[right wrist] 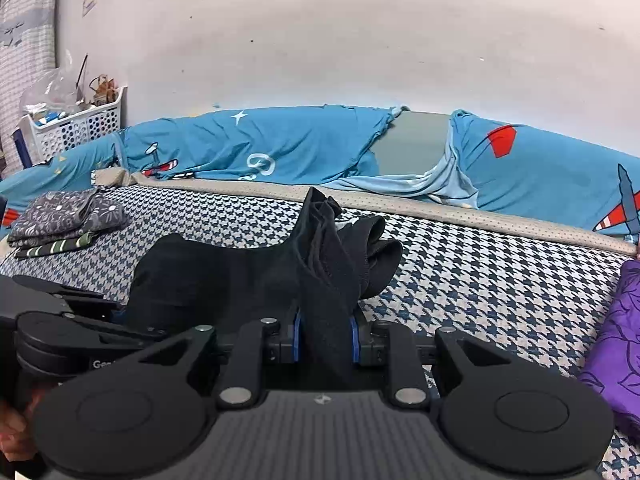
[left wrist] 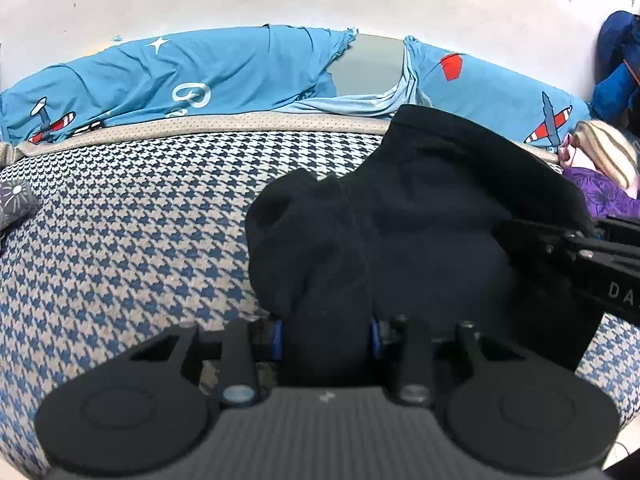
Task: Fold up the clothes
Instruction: 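Lift the folded black shirt with both grippers and hold it up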
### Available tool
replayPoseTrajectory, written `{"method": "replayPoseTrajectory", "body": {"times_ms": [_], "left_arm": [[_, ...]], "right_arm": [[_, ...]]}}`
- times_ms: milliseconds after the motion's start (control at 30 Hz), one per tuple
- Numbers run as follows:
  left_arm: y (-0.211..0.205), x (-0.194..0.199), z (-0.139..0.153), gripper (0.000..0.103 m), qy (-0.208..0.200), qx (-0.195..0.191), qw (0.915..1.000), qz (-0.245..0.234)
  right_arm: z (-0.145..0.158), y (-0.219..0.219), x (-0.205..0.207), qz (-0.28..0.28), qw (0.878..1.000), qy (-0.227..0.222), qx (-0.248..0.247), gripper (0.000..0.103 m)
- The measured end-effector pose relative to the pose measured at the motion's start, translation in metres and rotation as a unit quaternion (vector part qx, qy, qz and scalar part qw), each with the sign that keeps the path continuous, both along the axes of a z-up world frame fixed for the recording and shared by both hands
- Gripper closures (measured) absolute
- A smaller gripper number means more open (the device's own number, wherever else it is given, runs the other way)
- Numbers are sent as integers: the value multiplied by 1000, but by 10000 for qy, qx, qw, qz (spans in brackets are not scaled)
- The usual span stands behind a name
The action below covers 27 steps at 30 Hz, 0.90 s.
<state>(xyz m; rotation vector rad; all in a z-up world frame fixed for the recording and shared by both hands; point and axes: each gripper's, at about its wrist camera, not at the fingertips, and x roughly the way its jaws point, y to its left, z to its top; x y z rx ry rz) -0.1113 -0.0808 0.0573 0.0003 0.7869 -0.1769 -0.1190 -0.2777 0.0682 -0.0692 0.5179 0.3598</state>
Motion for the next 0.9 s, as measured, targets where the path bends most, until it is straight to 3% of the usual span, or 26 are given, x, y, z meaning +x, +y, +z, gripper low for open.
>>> {"method": "replayPoseTrajectory", "body": {"times_ms": [900], "left_arm": [[-17,-30,18,69,-177,316,9993,84]], "right_arm": [[6,-12,-26,172,9996,-184,125,81]]}}
